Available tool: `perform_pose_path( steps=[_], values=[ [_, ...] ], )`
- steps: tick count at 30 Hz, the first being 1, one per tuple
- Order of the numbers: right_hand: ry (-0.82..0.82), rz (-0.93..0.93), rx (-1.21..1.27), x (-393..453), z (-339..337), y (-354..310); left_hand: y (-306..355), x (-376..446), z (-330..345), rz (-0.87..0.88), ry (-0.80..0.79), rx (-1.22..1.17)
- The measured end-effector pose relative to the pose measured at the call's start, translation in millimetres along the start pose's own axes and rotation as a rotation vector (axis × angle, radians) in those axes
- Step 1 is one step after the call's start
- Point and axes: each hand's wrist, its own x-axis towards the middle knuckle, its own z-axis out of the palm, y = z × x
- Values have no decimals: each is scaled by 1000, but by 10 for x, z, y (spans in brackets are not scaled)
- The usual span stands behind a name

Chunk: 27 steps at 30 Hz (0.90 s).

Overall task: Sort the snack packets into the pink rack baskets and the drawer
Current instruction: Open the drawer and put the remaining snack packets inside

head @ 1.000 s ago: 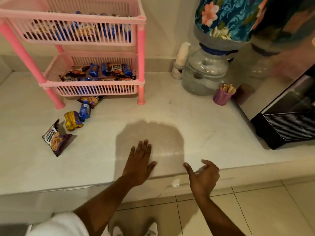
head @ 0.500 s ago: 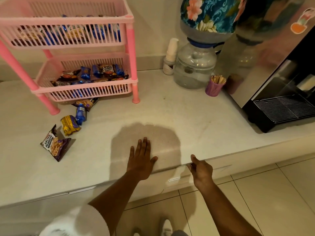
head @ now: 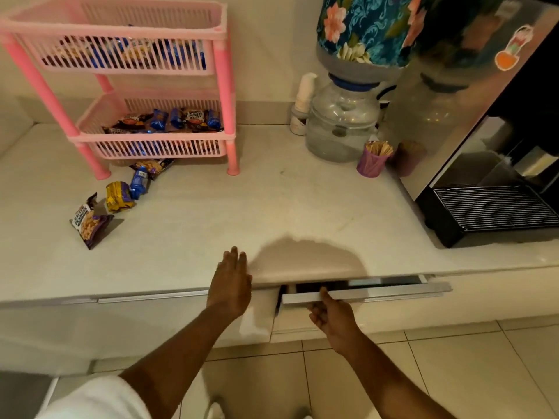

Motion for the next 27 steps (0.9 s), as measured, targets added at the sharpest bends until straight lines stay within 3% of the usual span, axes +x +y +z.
perform_pose_path(
  steps=[4, 8, 10, 13, 16, 21, 27],
  values=[
    [68, -99, -558, -162, -459, -101, 510, -354, 112, 242, 90, -201],
    [203, -516, -853, -209, -780, -414, 987, -583, 318, 286, -7, -246],
    [159, -673, -1052, -195, -946, -578, 1169, -648, 428, 262, -13, -213],
    [38, -742, -1417, -90, -1293, -678, 1305, -707, 509, 236, -6, -130],
    [-53, -793, -1503, -43, -1635, -669, 1359, -733, 519, 202, -10, -72],
    [-128, -837, -1482, -61, -1741, -720, 1450, -760, 502, 43, -36, -168],
    [-225, -613, -1507, -75, -1795, -836, 1504, -725, 443, -57, -354, -154]
  ],
)
